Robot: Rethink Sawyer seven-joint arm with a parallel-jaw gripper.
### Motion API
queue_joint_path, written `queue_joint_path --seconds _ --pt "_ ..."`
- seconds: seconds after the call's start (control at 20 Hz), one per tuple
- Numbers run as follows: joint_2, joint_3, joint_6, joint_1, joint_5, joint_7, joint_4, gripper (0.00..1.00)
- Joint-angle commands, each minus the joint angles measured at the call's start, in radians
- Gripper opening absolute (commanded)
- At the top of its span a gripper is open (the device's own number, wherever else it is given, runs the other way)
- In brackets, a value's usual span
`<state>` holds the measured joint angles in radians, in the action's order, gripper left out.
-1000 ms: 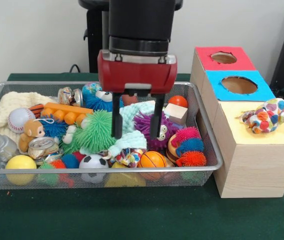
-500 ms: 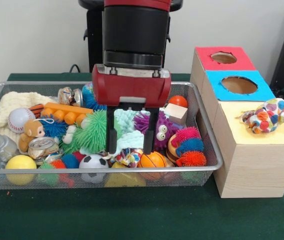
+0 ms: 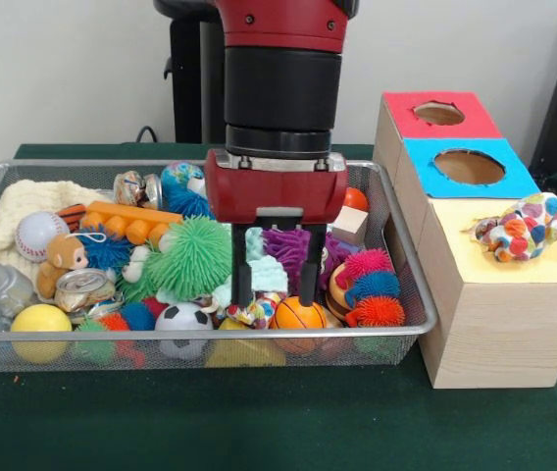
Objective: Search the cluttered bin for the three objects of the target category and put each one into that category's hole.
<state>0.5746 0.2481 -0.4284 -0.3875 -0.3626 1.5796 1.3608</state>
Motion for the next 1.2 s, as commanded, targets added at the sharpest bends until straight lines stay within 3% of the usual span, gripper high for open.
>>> queue_joint_path --seconds 0.05,0.65,1.2 --pt "-0.02 0.021 -0.025 0.01 -0.019 0.056 0.147 1.0" --pt "-0.067 -0.013 0.067 0.019 -0.076 0.063 0.152 1.0" --pt "-0.099 -0.04 0.022 0.023 -0.138 -0.009 0.108 1.0"
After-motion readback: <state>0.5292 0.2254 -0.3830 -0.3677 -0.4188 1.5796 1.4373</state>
